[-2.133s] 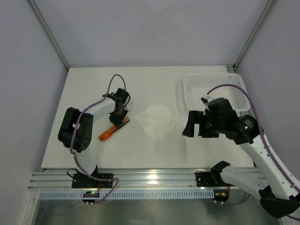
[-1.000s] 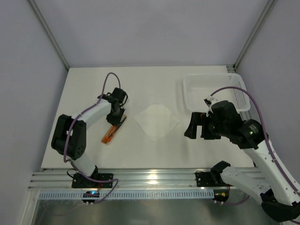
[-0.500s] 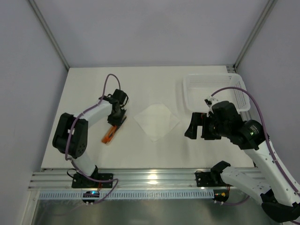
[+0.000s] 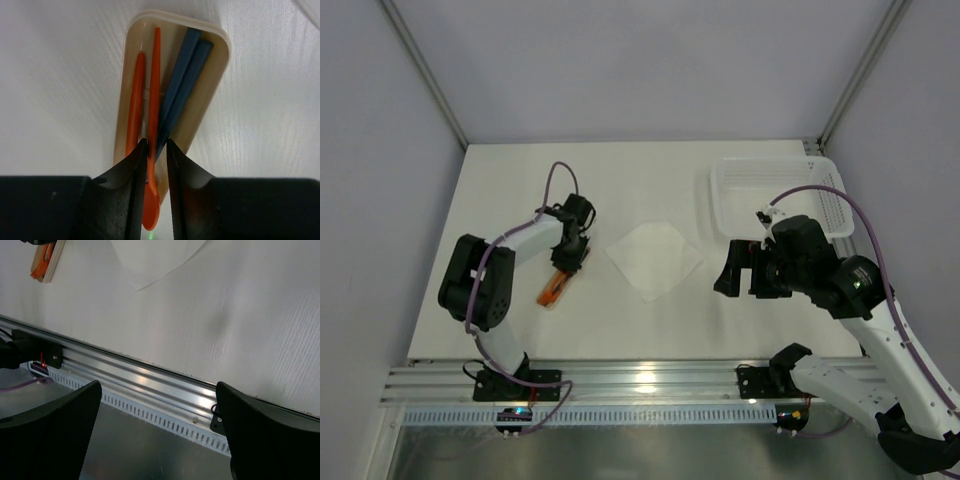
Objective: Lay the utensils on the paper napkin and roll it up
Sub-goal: Pick up the utensils from the container.
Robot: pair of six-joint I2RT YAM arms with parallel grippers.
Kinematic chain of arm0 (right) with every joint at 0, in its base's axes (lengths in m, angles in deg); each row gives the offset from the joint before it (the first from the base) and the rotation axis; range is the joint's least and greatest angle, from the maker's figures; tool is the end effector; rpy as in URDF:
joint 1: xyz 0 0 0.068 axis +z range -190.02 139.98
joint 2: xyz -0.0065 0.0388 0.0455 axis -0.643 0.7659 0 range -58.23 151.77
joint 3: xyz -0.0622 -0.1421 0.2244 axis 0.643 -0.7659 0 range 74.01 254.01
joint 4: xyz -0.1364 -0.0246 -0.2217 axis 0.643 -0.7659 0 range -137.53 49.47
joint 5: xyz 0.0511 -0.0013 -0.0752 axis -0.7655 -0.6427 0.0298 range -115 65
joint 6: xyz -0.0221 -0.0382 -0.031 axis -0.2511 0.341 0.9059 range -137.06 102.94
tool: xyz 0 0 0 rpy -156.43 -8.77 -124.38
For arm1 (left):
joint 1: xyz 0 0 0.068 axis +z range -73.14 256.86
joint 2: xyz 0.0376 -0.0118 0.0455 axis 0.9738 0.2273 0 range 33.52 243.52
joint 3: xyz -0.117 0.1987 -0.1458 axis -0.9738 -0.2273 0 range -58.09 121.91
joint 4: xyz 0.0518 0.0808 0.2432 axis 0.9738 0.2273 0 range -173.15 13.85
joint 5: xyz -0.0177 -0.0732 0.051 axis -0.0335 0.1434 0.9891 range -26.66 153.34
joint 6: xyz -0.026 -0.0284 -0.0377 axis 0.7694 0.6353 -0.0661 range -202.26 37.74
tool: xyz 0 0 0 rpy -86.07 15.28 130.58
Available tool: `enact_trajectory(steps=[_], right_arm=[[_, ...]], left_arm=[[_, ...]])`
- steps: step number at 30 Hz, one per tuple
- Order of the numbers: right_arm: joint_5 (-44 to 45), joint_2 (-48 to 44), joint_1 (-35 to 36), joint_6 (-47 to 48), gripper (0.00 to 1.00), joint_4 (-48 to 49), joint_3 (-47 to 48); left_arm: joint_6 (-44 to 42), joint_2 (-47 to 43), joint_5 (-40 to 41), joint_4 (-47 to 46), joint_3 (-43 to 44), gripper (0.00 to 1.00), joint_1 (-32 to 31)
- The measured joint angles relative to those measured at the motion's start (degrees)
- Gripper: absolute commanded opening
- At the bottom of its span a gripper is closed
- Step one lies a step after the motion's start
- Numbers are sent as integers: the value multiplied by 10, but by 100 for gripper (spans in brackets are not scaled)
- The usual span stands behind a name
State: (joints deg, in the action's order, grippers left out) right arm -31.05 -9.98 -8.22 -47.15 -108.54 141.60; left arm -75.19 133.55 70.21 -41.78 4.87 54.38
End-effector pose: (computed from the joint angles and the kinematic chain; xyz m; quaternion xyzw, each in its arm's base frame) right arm 0.1065 0.0705 0.3660 -0.0325 0.9340 0.2235 0.2769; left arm 0.2970 -0.1182 0.1666 0.1271 0.9850 0.0320 0.1125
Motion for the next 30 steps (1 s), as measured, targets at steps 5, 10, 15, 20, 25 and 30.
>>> enact_trajectory(steps=[5,10,15,20,25,30], right_arm=[[1,0,0,0,99,0,0],[2,0,0,0,99,-2,0],[3,0,0,0,100,-3,0],[4,-3,0,0,99,-5,0],[4,-9,0,0,99,-7,0],[6,-14,0,-1,99,-7,0]], left_arm=[[0,3,0,-6,-3,19,0],[0,3,0,-9,-3,11,0],[1,3,2,-9,-3,7,0],[2,1,9,-7,-3,0,0],[2,-1,11,-3,-3,0,0],[2,-3,10,2,-3,0,0]])
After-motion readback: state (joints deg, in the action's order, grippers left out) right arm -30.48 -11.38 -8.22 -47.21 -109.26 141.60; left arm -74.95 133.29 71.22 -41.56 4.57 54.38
